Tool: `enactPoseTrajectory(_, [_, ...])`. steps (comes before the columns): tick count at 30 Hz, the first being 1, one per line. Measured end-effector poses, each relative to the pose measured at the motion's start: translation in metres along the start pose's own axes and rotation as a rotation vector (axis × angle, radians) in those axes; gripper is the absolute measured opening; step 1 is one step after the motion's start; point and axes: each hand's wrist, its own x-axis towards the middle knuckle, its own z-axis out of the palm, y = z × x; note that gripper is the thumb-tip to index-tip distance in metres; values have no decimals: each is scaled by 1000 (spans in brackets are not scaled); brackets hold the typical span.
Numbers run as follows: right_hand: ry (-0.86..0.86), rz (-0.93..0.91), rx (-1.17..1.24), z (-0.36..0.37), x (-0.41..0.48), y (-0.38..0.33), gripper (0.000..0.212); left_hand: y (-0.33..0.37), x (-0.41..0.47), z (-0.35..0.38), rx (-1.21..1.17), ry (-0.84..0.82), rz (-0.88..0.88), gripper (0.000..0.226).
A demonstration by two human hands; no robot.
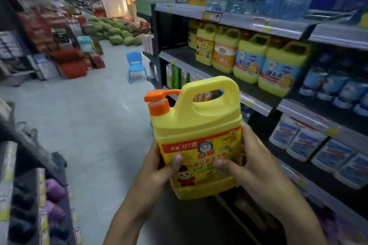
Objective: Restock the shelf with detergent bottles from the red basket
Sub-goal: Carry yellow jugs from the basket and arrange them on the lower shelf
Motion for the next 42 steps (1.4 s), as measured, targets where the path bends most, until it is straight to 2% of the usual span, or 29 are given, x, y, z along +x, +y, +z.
enactPoseTrajectory(5, [-42, 30, -77, 31, 69, 16, 84, -18, 56, -47, -44, -5, -77, 99])
enactPoseTrajectory(13, [-120, 26, 69, 71, 214, 63, 79, -25, 178, -109, 45, 40, -120, 99])
enactPoseTrajectory(18, [-143, 0, 154, 98, 310, 61, 77, -11, 252, -155, 67, 113, -99, 97])
enactPoseTrajectory(27, [-130, -43, 105, 171, 439, 48, 76, -9, 349, -258, 62, 202, -98, 97])
enactPoseTrajectory(35, [-26, -34, -4, 243, 559, 25, 79, 0, 466, -366, 98, 83, -37, 92])
enactPoseTrajectory(37, [13, -22, -42, 247, 577, 17, 80, 6, 491, -377, 90, 62, -30, 93])
enactPoseTrajectory(42, [198, 76, -64, 237, 613, 24, 83, 1, 574, -380, 55, -115, -76, 98])
